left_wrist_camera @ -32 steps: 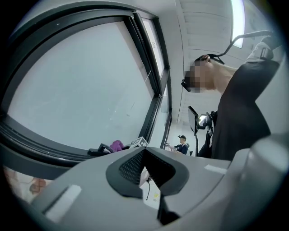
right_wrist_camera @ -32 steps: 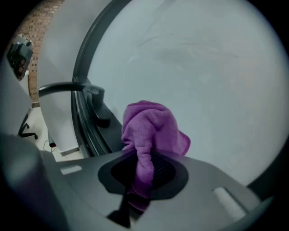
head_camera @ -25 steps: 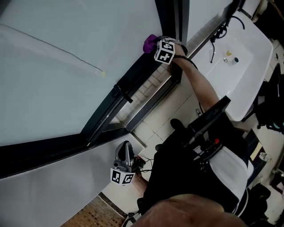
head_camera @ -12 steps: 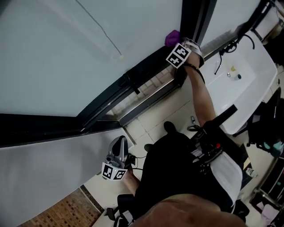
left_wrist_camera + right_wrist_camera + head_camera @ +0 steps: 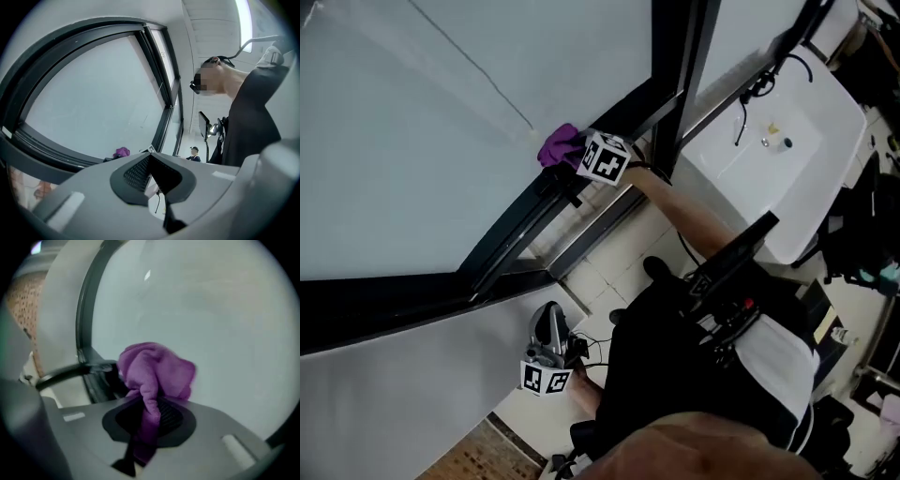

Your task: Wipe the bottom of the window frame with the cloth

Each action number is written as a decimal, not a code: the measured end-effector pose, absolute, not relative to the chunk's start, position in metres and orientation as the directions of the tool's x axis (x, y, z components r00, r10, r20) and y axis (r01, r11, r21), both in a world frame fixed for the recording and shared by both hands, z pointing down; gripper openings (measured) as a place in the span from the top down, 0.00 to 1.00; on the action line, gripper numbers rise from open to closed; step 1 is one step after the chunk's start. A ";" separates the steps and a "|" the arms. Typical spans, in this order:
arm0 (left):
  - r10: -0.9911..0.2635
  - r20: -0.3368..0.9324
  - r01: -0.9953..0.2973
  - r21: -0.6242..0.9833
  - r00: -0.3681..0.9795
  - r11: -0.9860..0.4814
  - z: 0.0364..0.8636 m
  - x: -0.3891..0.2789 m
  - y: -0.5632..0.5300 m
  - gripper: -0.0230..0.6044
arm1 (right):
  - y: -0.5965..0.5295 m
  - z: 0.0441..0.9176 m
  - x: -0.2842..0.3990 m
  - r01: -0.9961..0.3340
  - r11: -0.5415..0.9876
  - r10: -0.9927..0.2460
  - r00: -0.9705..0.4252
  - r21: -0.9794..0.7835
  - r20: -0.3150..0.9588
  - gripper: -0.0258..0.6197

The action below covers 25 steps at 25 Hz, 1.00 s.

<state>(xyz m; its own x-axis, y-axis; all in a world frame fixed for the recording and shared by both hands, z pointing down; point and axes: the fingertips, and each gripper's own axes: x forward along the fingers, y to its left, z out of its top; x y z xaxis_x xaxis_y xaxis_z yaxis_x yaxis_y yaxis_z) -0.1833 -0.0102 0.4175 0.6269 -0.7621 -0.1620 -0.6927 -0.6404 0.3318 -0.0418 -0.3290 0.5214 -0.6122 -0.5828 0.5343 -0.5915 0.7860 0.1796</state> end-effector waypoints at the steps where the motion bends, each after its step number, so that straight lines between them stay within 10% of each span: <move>1: -0.763 -0.159 -0.692 0.336 0.627 -0.639 0.419 -0.182 -0.010 0.96 | -0.330 0.530 -0.046 -0.565 0.789 -0.590 -0.585 0.242 0.556 0.87; 14: -0.715 -0.154 -0.649 0.324 0.682 -0.689 0.417 -0.161 -0.028 0.96 | -0.335 0.536 -0.027 -0.451 0.786 -0.615 -0.510 0.422 0.602 0.87; 25: -0.725 -0.157 -0.656 0.331 0.671 -0.679 0.421 -0.167 -0.035 0.96 | -0.400 0.543 0.133 -0.554 0.664 -0.704 -0.236 0.502 0.670 0.87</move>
<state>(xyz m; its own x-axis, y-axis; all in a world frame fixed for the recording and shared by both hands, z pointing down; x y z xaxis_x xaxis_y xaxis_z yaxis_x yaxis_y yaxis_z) -0.1673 -0.0349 0.4206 0.6711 -0.7246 -0.1566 -0.6557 -0.6788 0.3307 0.1332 -0.4002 0.5430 -0.2356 -0.7041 0.6698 -0.5543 0.6635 0.5025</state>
